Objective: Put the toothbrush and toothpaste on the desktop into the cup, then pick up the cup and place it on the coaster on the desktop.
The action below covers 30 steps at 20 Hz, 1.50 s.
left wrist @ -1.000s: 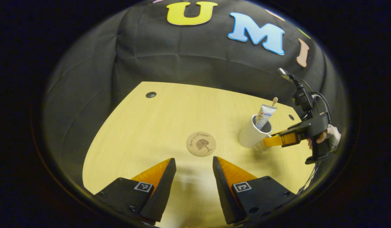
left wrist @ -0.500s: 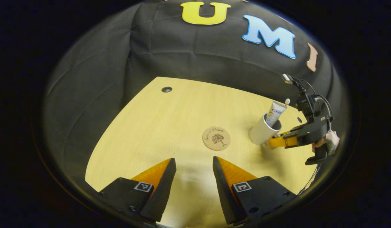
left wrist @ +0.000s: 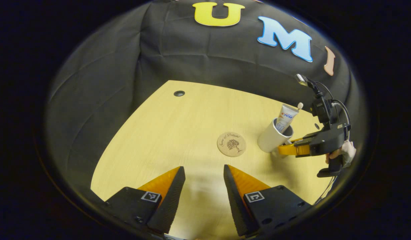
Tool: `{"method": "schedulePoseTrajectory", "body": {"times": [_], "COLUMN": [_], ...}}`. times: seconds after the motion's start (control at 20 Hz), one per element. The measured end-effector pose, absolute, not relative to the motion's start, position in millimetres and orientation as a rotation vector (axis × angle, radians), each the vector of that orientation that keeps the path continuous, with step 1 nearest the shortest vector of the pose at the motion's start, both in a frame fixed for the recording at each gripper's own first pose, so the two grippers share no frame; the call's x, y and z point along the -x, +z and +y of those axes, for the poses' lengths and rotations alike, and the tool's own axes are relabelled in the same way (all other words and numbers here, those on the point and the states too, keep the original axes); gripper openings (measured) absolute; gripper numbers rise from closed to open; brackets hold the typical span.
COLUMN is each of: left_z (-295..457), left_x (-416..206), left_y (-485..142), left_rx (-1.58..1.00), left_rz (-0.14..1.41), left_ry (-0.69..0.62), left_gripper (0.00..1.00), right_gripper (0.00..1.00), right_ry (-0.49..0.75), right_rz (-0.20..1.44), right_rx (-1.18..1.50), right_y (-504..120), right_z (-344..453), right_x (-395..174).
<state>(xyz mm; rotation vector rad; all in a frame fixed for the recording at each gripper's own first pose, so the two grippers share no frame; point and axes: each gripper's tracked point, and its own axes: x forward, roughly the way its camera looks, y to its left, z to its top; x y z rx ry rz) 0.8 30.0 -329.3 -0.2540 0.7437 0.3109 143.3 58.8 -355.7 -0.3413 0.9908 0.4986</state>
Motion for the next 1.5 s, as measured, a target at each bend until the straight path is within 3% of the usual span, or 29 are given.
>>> {"method": "schedulePoseTrajectory", "body": {"times": [0.8,1.25,1.3,1.5], "left_z": [45.3,64.9,65.5,71.3], "left_x": [17.2,28.7,29.9,39.6], "left_y": [-330.1,-327.9,-328.8,-331.0], "left_rx": [0.289,0.301,0.305,0.305], "left_rz": [0.753,0.747,0.748,0.747], "left_ry": [0.36,0.409,0.409,0.408], "left_gripper": [0.77,0.77,0.77,0.77], "right_gripper": [0.21,0.21,0.26,0.28], "right_ry": [0.61,0.644,0.644,0.629], "right_rz": [0.952,0.968,0.971,0.984], "right_rx": [0.332,0.401,0.394,0.338], "right_y": [-346.4,-353.1,-352.8,-347.2], "right_z": [142.1,147.6,147.2,148.4], "right_x": [-133.1,-134.5,-132.8,-132.5]}}
